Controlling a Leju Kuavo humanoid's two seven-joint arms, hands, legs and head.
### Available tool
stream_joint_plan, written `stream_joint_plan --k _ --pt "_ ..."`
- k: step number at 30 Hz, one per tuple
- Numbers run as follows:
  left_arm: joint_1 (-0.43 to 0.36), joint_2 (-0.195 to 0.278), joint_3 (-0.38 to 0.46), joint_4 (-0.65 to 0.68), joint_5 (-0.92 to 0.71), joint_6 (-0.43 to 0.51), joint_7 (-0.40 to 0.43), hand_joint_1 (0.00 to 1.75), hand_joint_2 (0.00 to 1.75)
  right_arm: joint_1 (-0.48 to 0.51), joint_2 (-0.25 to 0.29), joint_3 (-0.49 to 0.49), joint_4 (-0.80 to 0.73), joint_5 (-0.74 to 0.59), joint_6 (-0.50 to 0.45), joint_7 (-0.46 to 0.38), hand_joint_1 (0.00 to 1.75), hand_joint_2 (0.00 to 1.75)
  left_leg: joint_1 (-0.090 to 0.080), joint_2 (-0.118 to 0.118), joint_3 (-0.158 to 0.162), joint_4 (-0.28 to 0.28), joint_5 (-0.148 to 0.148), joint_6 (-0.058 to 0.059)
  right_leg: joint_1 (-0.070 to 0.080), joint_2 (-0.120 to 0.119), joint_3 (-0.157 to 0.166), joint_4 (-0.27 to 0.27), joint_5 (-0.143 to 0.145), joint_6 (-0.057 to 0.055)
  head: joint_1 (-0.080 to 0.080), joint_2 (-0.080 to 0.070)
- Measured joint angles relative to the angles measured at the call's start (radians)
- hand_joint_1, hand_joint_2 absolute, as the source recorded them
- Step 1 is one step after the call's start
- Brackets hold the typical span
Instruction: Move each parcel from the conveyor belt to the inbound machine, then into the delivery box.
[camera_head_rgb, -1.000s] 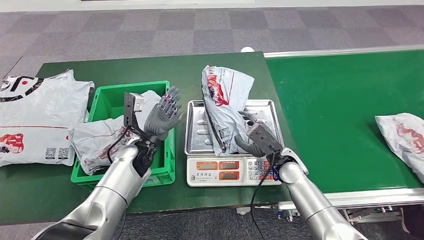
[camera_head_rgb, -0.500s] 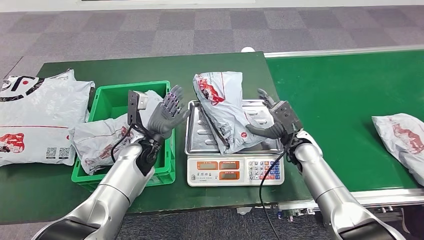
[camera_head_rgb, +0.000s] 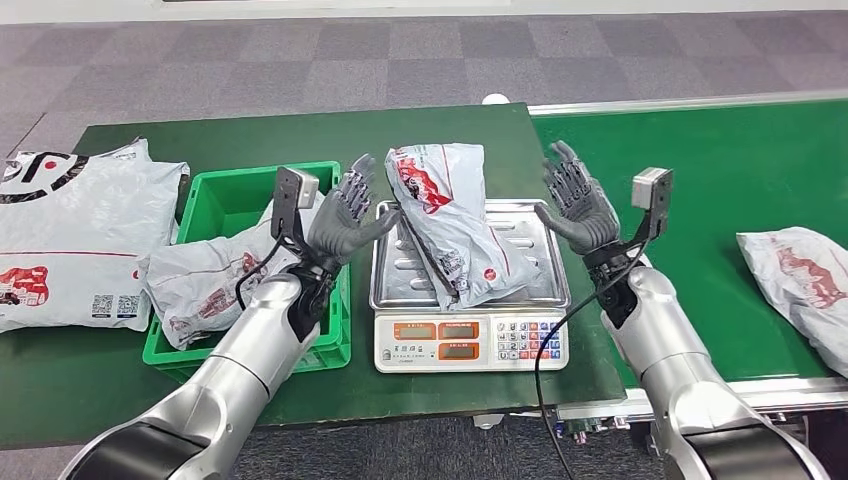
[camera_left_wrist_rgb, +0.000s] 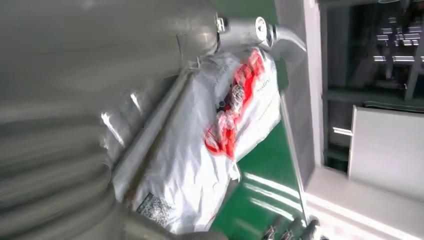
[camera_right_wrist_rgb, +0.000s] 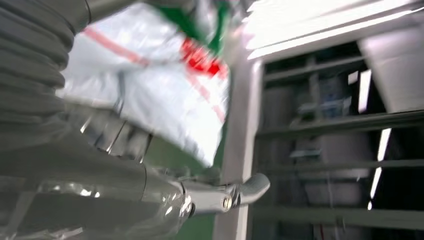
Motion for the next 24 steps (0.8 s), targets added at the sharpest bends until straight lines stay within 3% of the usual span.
stream_joint_plan --k 4,6,10,15,21,24 --pt "-0.02 -0.012 -0.03 0.005 -0.051 0.078 -0.013 0.0 1.75 0.0 0.008 -0.065 0.032 -0.088 0.038 0.019 0.0 1.75 0.0 -0.001 0.0 0.0 0.0 0.0 0.0 0.0 0.0 0.0 0.0 0.0 0.0 0.0" --pt "-0.028 -0.016 -0.047 0.009 -0.083 0.121 -0.014 0.0 1.75 -0.002 0.009 -0.083 0.046 -0.063 -0.006 -0.001 0.0 1.75 0.0 0.0 0.0 0.0 0.0 0.0 0.0 0.0 0.0 0.0 0.0 0.0 0.0 0.0" --pt "-0.044 -0.031 -0.105 0.024 -0.208 0.286 -0.011 0.0 1.75 -0.008 0.008 -0.089 0.085 0.099 -0.263 -0.104 0.0 0.0 0.0 -0.001 -0.001 0.001 0.0 0.0 0.0 -0.001 0.0 0.0 0.0 0.0 0.0 0.0" --pt "-0.064 -0.065 -0.201 0.057 -0.379 0.427 0.042 0.0 1.75 -0.007 0.015 -0.089 0.116 0.182 -0.413 -0.159 0.0 0.0 0.0 -0.002 -0.001 0.001 0.0 0.0 0.0 -0.001 0.0 0.0 0.0 0.0 0.0 0.0" --pt "-0.083 -0.088 -0.409 0.069 -0.512 0.523 0.163 0.0 1.75 0.022 0.026 -0.09 0.092 0.184 -0.43 -0.152 0.0 0.0 0.0 -0.002 -0.001 0.001 0.0 0.0 0.0 -0.001 0.0 0.0 0.0 0.0 0.0 0.0" --pt "-0.1 -0.092 -0.556 0.072 -0.608 0.528 0.244 0.0 1.75 0.059 0.026 -0.091 0.044 0.2 -0.429 -0.143 0.0 0.0 0.0 -0.002 -0.001 0.001 0.0 0.0 0.0 -0.002 0.0 -0.001 0.0 0.0 0.0 0.0"
